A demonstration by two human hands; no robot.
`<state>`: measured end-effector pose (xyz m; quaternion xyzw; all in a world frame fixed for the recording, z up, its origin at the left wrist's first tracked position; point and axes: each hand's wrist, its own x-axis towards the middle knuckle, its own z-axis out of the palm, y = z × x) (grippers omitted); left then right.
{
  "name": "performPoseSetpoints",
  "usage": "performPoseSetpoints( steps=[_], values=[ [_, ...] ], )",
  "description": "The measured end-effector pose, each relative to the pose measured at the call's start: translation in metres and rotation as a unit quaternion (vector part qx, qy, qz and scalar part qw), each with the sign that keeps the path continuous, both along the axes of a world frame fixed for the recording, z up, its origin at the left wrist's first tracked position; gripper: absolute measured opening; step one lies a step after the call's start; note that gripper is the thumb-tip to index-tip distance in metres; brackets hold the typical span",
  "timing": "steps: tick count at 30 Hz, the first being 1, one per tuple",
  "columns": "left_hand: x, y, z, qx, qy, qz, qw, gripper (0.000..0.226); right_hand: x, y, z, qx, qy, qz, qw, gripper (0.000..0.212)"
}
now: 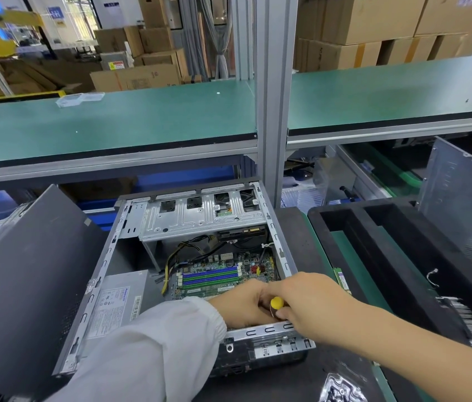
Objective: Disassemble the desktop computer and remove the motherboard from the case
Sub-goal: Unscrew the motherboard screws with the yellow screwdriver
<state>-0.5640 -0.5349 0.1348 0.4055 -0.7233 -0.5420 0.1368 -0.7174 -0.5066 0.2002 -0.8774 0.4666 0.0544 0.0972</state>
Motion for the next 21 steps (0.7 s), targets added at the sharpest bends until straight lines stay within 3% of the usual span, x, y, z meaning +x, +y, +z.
performPoseSetpoints(
  steps=[2,5,8,12,14,15,18,21],
  values=[
    [0.0,0.0,-0.001,0.003,0.004,-0.006,1.0,0.003,-0.001,0.0,0.002,0.006,-0.017,-0.002,1.0,0.02],
    [-0.002,0.004,0.004,0.026,0.003,-0.016,1.0,0.03,0.0,0.0,0.001,-0.036,0.015,-0.017,0.999,0.033],
    [-0.001,0.002,0.001,0.001,-0.003,-0.008,1.0,0.016,-0.001,-0.001,0.003,0.0,0.014,-0.01,1.0,0.019],
    [-0.001,0.002,0.001,0.009,0.004,-0.015,1.0,0.02,-0.002,-0.001,0.004,-0.017,0.015,-0.003,1.0,0.028],
    [0.0,0.003,0.001,0.008,0.004,-0.014,1.0,0.009,0.0,-0.002,0.001,-0.023,0.027,0.007,0.999,0.021],
    [0.001,0.002,0.0,0.002,0.006,-0.012,1.0,0.002,0.0,-0.003,0.001,-0.009,0.011,0.01,1.0,0.02],
    [0.001,0.001,0.003,-0.007,0.021,0.0,1.0,0.011,-0.007,-0.006,0.008,0.032,-0.079,-0.002,0.996,0.03],
    [0.005,-0.002,0.011,0.03,0.034,0.014,0.999,0.009,-0.017,-0.011,0.015,0.037,-0.215,-0.073,0.973,0.03]
  ],
)
